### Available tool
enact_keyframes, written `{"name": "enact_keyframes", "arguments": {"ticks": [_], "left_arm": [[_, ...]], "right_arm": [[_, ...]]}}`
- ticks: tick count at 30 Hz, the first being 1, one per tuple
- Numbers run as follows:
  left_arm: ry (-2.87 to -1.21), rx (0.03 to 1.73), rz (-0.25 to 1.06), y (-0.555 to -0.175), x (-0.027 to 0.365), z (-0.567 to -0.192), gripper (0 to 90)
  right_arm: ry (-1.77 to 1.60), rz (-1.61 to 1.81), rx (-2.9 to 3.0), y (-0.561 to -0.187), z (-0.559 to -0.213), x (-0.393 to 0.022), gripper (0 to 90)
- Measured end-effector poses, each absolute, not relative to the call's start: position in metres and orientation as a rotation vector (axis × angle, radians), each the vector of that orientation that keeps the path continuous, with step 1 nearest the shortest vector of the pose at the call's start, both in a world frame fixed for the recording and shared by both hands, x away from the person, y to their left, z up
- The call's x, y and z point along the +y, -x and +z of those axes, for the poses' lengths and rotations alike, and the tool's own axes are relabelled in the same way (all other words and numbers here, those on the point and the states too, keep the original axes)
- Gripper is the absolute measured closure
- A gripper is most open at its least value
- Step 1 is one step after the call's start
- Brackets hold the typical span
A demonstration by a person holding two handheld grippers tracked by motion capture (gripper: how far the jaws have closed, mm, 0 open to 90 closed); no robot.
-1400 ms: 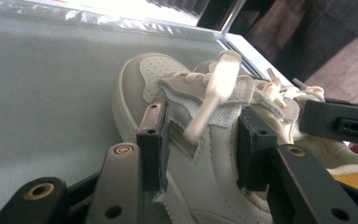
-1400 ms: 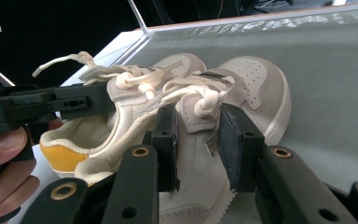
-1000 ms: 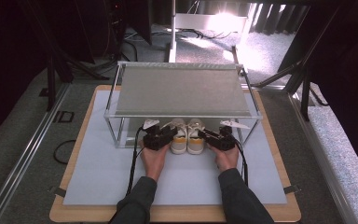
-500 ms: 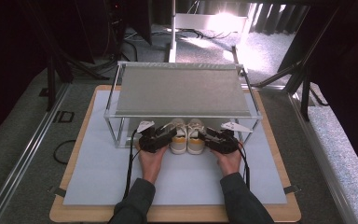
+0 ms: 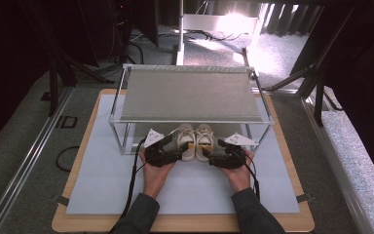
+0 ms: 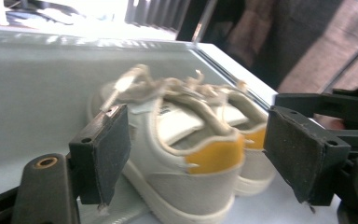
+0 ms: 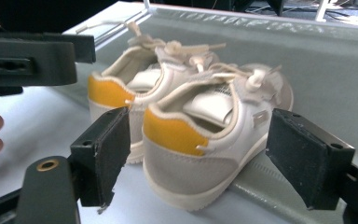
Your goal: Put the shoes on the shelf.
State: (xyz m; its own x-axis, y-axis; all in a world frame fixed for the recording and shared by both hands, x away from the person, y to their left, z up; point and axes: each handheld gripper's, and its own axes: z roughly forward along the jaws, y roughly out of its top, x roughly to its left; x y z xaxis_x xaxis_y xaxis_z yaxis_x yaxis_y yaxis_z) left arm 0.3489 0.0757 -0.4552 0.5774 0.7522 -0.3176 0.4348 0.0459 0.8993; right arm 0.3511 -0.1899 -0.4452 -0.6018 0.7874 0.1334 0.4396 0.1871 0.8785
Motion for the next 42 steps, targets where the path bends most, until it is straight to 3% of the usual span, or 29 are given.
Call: {"name": "enact_keyframes", "arguments": {"ticks": [18,42], "left_arm": [[-1.782,1.069,0.335,-0.353,0.059,-0.473,19.0],[-1.836,1.109,0.29,-0.358,0.053,-0.474,25.3]], "right_arm": [[-1.203,1.272,2.179,-0.356,-0.47,-0.18,20.8],[-1.22,1.295,2.202,-0.359,-0.473,-0.178,24.3]]}}
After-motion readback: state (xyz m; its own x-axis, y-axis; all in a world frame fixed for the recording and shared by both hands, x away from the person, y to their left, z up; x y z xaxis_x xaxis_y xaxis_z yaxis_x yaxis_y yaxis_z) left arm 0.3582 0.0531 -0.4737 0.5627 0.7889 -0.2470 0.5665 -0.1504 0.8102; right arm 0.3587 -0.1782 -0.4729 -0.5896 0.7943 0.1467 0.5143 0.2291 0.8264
